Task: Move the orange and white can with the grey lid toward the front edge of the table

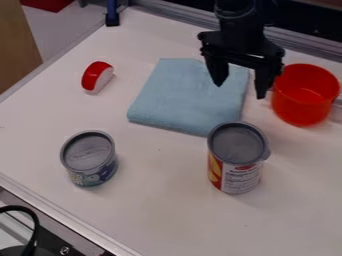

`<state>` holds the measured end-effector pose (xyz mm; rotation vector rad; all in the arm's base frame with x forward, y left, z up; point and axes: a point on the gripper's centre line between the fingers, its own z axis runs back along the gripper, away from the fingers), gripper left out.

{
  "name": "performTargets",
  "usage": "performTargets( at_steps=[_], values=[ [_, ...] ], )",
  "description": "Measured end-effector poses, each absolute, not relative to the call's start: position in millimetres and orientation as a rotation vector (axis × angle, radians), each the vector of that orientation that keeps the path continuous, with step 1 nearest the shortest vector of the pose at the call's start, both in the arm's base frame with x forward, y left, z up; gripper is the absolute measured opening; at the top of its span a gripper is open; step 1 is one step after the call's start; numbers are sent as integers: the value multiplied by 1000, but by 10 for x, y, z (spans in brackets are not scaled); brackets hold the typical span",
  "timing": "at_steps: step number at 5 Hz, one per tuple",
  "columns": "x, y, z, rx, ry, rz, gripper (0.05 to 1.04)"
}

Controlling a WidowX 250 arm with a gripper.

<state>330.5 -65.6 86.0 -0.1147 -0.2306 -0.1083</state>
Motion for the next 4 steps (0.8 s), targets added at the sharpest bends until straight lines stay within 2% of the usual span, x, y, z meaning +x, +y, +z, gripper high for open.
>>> performTargets(
  at_steps=[2,3,4],
  values=[
    [3165,-982,717,-117,-200,-320,997],
    [3055,-993,608,-125,-176,-318,997],
    [2905,-976,504,-92,-152,-296,997]
  ],
)
